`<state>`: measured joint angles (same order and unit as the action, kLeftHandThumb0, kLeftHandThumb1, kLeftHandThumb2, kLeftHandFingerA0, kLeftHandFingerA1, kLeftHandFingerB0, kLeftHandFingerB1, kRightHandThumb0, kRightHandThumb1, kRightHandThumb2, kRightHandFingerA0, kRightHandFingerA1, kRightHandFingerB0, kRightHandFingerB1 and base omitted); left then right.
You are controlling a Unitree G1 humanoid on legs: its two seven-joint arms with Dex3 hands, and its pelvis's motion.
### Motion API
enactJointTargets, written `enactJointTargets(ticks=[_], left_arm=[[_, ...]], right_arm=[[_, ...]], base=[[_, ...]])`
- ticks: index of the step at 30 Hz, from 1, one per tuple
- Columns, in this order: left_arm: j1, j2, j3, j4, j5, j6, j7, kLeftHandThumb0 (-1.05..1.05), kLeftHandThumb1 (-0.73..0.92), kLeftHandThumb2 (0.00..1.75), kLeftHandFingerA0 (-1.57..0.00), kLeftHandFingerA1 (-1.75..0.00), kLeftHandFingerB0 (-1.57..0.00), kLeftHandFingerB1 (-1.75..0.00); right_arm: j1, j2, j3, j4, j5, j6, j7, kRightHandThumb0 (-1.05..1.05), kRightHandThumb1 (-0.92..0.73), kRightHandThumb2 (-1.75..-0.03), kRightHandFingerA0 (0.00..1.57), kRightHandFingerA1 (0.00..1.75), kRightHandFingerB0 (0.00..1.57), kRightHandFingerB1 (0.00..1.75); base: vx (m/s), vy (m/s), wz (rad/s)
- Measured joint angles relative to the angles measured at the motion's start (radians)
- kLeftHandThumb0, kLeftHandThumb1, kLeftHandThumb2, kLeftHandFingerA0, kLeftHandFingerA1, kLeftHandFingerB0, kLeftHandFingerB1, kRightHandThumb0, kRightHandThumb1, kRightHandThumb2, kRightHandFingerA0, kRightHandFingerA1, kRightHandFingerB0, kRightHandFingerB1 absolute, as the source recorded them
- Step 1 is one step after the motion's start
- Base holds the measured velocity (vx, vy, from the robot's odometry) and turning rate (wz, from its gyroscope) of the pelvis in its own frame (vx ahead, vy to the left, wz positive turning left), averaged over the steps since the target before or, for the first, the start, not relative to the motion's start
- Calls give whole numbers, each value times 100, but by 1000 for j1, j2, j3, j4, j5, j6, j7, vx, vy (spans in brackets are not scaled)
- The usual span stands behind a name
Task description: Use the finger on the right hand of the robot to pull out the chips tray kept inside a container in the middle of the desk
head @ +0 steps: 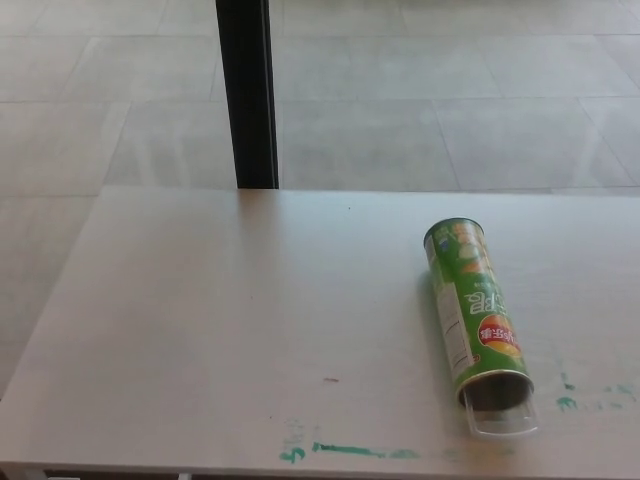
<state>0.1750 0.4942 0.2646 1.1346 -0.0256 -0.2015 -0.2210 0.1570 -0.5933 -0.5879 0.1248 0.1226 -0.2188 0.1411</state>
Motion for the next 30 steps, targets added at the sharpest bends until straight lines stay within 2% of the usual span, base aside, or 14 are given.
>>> enactJointTargets(ticks=[3, 8, 13, 14, 16, 18, 20, 21, 22, 25, 26, 30], left_arm=[[1, 0, 0, -2, 0, 0, 0, -41, 73, 62, -53, -51, -52, -41], [-1, 0, 0, -2, 0, 0, -1, -40, 73, 61, -53, -54, -52, -43], [-1, 1, 4, -7, -2, -1, -3, -40, 73, 62, -53, -55, -53, -44], [1, 1, 5, -8, -2, -1, -4, -41, 73, 61, -54, -55, -52, -42], [6, 1, 7, -11, -2, -3, -4, -41, 73, 61, -55, -52, -51, -41], [9, 1, 9, -10, -3, -4, -4, -41, 72, 62, -52, -52, -52, -42], [11, 1, 13, -11, -4, -5, -4, -41, 72, 62, -52, -52, -52, -42], [11, 1, 15, -11, -5, -5, -4, -41, 73, 62, -52, -49, -52, -42], [11, 1, 16, -11, -6, -5, -3, -42, 75, 62, -50, -49, -51, -42], [12, 2, 15, -12, -6, -6, -4, -42, 73, 62, -52, -52, -52, -42], [12, 2, 15, -13, -7, -6, -4, -42, 73, 62, -52, -51, -52, -42], [11, 2, 18, -16, -11, -7, -4, -40, 74, 62, -51, -49, -52, -42]], right_arm=[[-5, 0, 33, -99, -6, 11, 6, -11, -53, -58, 90, 129, 33, 39], [-33, -19, 139, -254, -38, 30, 31, -16, -53, -60, 94, 124, 33, 39], [-104, -91, 320, -391, -105, 52, 83, -23, -51, -63, 93, 121, 34, 40], [-119, -100, 357, -406, -121, 57, 93, -17, -55, -56, 91, 120, 36, 35], [-138, -116, 411, -428, -148, 69, 109, -18, -54, -56, 93, 117, 37, 35], [-161, -124, 463, -442, -179, 81, 123, -17, -56, -57, 88, 125, 36, 36], [-185, -131, 514, -444, -207, 93, 140, -17, -56, -57, 88, 125, 36, 36], [-196, -134, 534, -444, -220, 99, 148, -23, -52, -64, 93, 124, 36, 42], [-209, -138, 557, -442, -235, 103, 156, -25, -53, -65, 90, 128, 35, 41], [-248, -146, 629, -437, -282, 123, 183, -21, -52, -63, 93, 125, 36, 42], [-260, -147, 649, -430, -295, 128, 190, -15, -54, -56, 92, 126, 39, 39], [-299, -147, 713, -378, -349, 130, 208, -16, -55, -57, 89, 129, 37, 39]], base=[[0, 0, 0], [0, 0, 0], [0, 0, 0], [0, 0, 0], [0, 0, 0], [0, 0, 0], [0, 0, 0], [0, 0, 0], [0, 0, 0], [0, 0, 0], [0, 0, 0], [0, 0, 0]])
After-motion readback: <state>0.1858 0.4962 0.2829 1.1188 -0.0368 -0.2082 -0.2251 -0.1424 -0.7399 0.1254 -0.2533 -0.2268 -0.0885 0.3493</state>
